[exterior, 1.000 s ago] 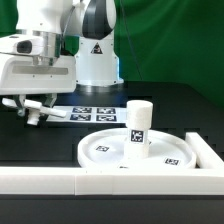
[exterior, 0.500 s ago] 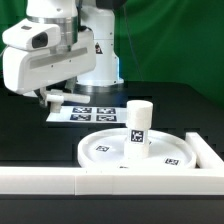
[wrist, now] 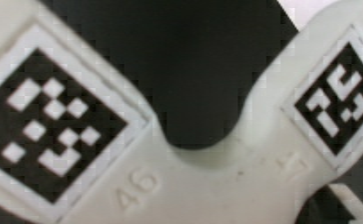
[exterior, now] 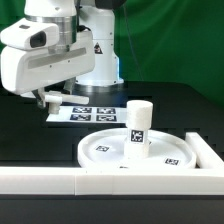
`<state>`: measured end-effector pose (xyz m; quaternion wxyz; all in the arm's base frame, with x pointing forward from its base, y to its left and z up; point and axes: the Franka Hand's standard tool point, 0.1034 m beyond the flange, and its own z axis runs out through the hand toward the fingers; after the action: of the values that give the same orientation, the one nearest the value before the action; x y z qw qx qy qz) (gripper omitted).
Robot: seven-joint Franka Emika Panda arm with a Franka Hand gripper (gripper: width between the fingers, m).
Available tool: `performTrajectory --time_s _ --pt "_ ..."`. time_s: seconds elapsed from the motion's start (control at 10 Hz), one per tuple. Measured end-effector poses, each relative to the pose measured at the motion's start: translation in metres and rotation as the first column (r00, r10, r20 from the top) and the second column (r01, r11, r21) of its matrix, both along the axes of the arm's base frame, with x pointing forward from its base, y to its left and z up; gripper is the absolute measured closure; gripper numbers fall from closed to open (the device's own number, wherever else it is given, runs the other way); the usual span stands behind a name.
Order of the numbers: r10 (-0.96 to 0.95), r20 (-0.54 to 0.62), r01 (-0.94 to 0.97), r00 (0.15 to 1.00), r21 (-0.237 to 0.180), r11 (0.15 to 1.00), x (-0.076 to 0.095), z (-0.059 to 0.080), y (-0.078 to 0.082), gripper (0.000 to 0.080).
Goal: Assemble round table
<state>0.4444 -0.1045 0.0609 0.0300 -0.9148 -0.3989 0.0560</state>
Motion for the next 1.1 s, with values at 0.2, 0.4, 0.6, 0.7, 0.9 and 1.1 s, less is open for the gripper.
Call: performTrajectory --time_s 0.2,0.4,0.6,0.7,0.9,1.1 --pt "0.035 -0.045 -0.034 0.998 0.023 0.999 0.027 0.019 0.025 0.0343" --pt "0.069 -0.01 -0.069 0.998 0.025 0.997 0.067 0.033 0.048 0.0343" --pt "0.071 -0.012 -0.07 0.997 0.026 0.997 0.066 0.031 0.047 0.0343" --pt "0.071 -0.012 -0.07 0.997 0.026 0.997 0.066 0.031 0.048 0.0343" --pt "0.094 -0.038 -0.092 0.995 0.04 0.995 0.068 0.035 0.049 0.0343" --pt "0.129 -0.047 -0.126 0.99 0.063 0.99 0.103 0.051 0.073 0.0343"
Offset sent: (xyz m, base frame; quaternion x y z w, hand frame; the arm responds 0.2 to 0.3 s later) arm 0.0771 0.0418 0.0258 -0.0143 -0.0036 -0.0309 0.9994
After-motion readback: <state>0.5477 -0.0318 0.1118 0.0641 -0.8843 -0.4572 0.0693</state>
